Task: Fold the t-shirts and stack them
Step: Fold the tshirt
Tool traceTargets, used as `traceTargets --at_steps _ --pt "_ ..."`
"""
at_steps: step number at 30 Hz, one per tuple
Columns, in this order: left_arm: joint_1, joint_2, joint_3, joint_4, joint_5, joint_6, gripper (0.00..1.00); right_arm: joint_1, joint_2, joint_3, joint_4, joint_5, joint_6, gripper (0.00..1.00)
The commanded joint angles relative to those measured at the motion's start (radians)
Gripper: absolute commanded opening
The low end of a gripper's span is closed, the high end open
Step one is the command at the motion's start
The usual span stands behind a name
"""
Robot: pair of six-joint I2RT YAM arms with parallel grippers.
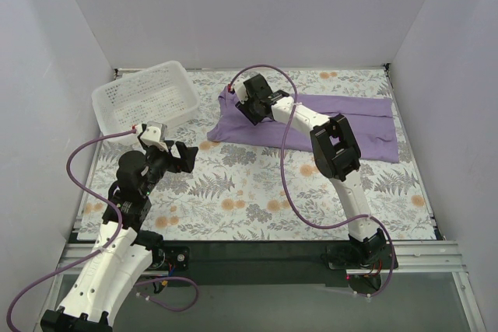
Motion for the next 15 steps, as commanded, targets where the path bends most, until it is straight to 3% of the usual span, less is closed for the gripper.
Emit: traceTargets --at_steps 1,15 --pt "-0.002 -0.012 0.0 0.013 0.012 0.014 0.81 0.0 -0.037 0.008 0.036 -0.032 0.022 0.45" --pt "-0.002 -0.012 -0.003 0.013 0.012 0.016 0.81 0.0 0.032 0.034 0.036 0.029 0.012 0.4"
